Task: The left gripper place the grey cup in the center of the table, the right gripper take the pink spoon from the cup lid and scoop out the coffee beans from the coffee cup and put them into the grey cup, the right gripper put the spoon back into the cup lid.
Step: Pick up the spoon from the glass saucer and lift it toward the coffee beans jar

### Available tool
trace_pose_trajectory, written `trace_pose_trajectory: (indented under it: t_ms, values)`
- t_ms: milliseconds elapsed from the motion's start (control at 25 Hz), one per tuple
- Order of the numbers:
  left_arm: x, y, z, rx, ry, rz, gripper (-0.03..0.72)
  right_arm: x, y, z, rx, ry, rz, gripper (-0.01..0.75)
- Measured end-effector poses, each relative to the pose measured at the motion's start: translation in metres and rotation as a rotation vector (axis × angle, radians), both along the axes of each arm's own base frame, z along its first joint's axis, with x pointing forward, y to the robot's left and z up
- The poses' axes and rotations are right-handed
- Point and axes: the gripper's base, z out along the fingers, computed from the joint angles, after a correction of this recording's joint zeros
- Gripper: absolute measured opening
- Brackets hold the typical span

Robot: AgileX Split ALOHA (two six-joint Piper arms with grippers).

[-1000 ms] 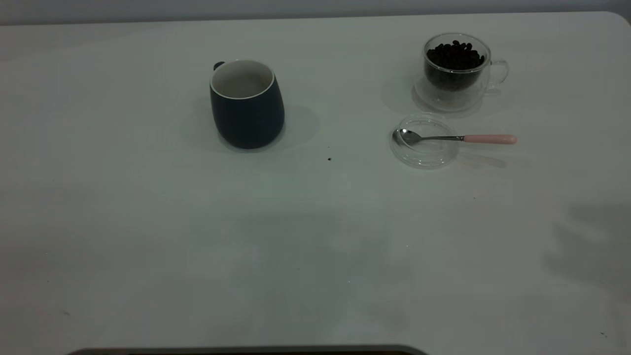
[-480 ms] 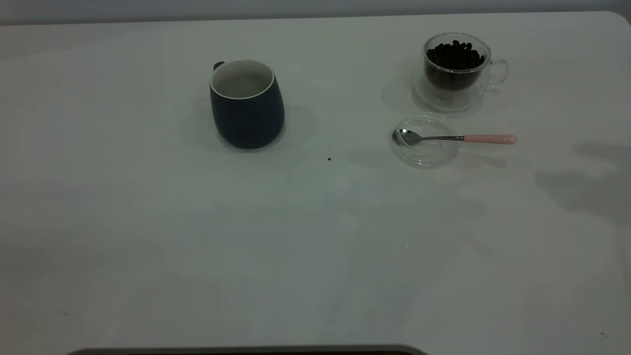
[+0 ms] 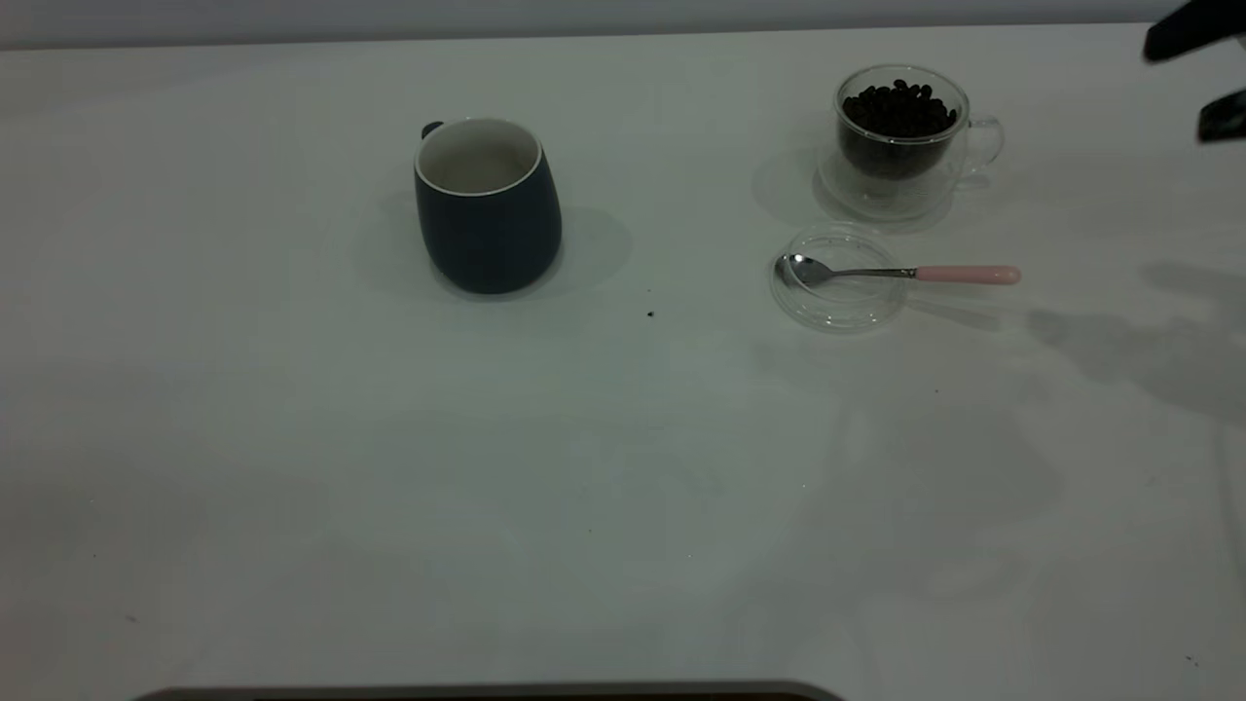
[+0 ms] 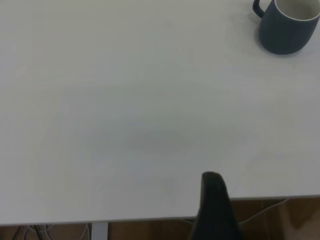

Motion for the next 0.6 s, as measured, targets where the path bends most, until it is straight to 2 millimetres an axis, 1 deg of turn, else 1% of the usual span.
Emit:
trace_pose_trajectory:
  t_ms: [240, 360, 600]
  values:
    - [0.000, 0.000, 0.000, 0.000, 0.000, 0.000, 0.586, 0.003, 0.001, -0.051, 0.057, 0.050, -0.029, 0.590]
    - [0.000, 0.000, 0.000, 0.000, 0.000, 0.000, 0.586, 0.002, 0.002, -0.068, 0.084, 0.051, -0.057, 0.590]
    - [0.000, 0.000, 0.000, 0.000, 0.000, 0.000, 0.586, 0.000, 0.004, -0.095, 0.126, 0.050, -0.101, 0.590]
